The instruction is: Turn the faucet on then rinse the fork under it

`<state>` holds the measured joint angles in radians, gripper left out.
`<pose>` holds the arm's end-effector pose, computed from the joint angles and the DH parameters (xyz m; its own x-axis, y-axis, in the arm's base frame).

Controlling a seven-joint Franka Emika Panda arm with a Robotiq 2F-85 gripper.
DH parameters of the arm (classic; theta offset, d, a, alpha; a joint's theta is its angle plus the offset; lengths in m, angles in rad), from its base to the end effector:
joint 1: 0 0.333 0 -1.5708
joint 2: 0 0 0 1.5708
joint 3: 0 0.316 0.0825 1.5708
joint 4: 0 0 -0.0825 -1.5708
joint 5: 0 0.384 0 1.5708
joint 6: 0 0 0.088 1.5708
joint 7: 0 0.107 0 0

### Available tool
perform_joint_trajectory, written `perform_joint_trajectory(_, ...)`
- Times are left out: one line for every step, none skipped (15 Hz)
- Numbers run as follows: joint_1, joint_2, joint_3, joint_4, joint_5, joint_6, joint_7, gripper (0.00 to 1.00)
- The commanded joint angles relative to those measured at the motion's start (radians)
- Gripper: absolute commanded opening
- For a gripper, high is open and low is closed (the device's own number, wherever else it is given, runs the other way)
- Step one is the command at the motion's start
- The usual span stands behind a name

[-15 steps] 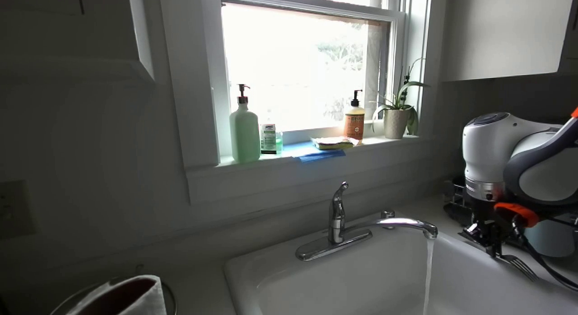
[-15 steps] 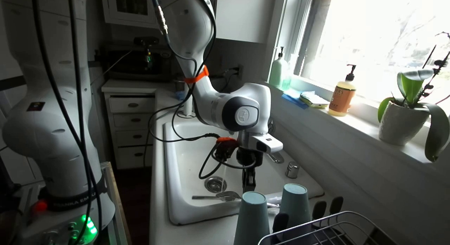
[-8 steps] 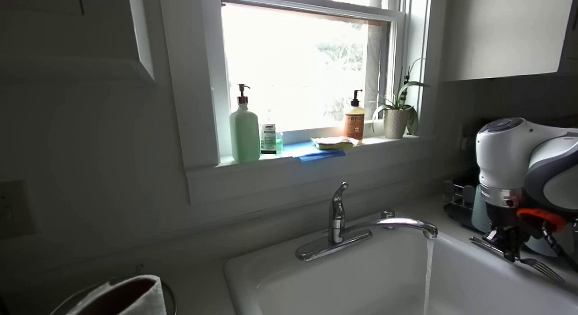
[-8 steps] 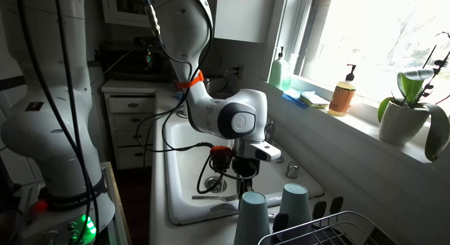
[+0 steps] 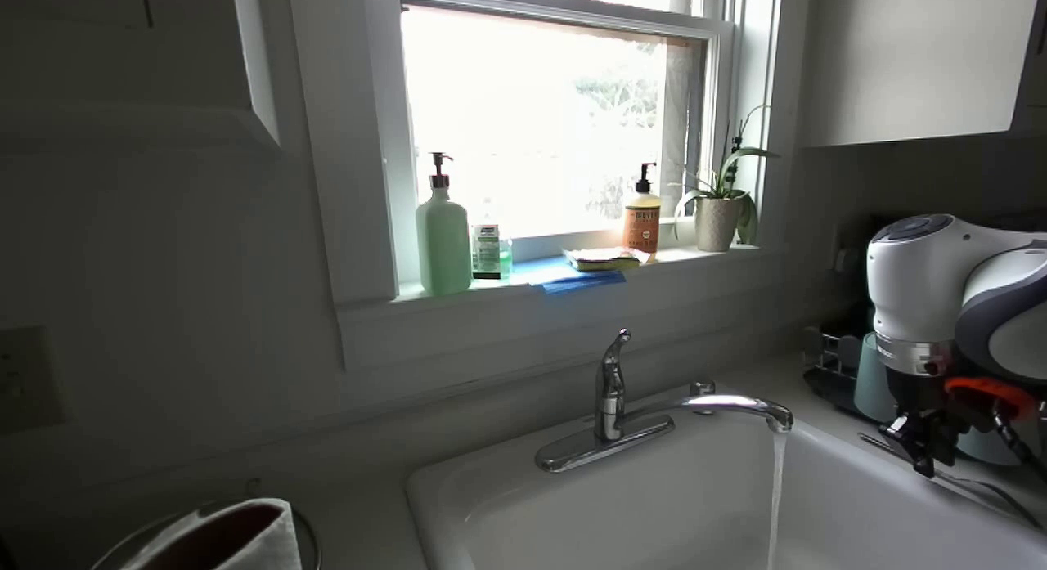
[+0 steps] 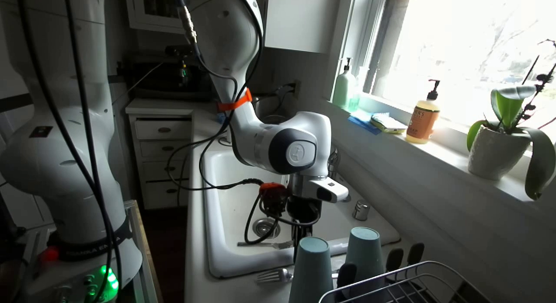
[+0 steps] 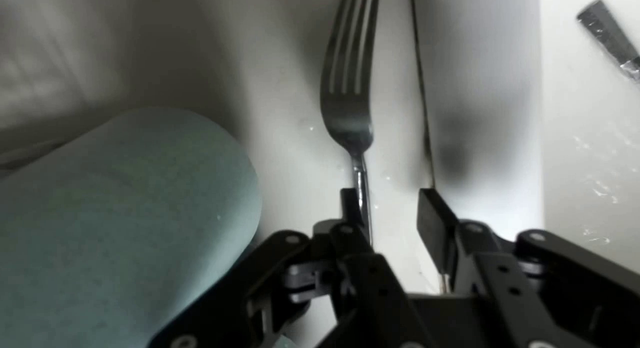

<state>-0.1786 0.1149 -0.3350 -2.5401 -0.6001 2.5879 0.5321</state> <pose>0.3948 -0.2143 0.2250 0.8698 -0.4928 0.0228 -0.4715 -0.8168 0.3325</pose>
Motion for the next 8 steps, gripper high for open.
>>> perform_joint_trajectory(-0.013,-0.02,-0.003,-0.011,-0.021,0.001,-0.024,0.66)
perform_joint_trajectory(-0.013,-0.028,-0.002,-0.014,-0.019,0.002,-0.029,0.74)
perform_joint_trajectory(-0.017,-0.042,-0.002,-0.021,-0.006,0.003,-0.05,0.8)
perform_joint_trajectory(-0.02,-0.056,-0.002,-0.025,-0.002,0.004,-0.065,0.87)
perform_joint_trajectory(-0.024,-0.078,0.001,-0.031,0.016,-0.005,-0.094,0.93)
perform_joint_trajectory(-0.029,-0.1,0.004,-0.034,0.04,-0.006,-0.112,1.0)
perform_joint_trajectory(-0.031,-0.125,0.011,-0.038,0.08,-0.015,-0.134,1.0)
perform_joint_trajectory(-0.03,-0.145,0.016,-0.037,0.101,-0.028,-0.149,1.0)
